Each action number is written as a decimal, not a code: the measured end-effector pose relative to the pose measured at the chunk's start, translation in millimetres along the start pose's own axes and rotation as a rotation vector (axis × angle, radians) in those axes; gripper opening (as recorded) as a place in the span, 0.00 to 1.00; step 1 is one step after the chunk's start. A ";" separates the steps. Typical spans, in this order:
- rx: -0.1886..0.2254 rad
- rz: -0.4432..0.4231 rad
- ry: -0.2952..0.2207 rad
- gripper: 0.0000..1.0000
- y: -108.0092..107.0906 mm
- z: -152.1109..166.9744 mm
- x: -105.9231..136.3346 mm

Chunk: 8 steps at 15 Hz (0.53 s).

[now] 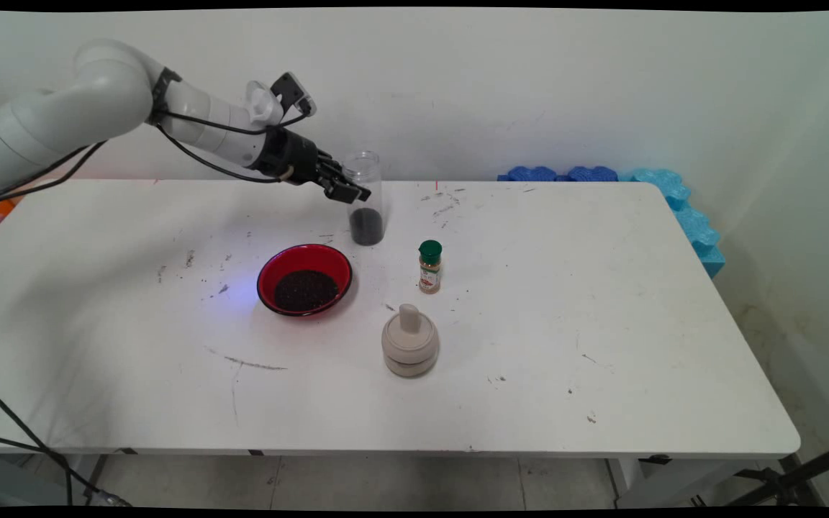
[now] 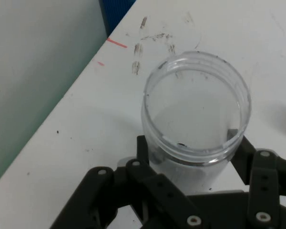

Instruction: Pour the black seasoning powder in the red bowl

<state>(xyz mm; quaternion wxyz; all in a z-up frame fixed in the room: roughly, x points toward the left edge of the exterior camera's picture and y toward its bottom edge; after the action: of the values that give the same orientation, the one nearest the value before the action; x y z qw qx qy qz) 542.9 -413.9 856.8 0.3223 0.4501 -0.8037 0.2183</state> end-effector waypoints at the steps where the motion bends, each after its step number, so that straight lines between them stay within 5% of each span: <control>1: -0.002 0.001 0.003 0.00 -0.2 -2.7 1.4; 8: -0.042 0.009 0.061 0.00 -2.0 -51.5 30.7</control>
<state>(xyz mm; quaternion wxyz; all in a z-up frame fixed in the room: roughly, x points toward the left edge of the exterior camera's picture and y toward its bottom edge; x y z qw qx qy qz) 549.3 -399.7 914.7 0.3551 0.4327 -0.7998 0.2165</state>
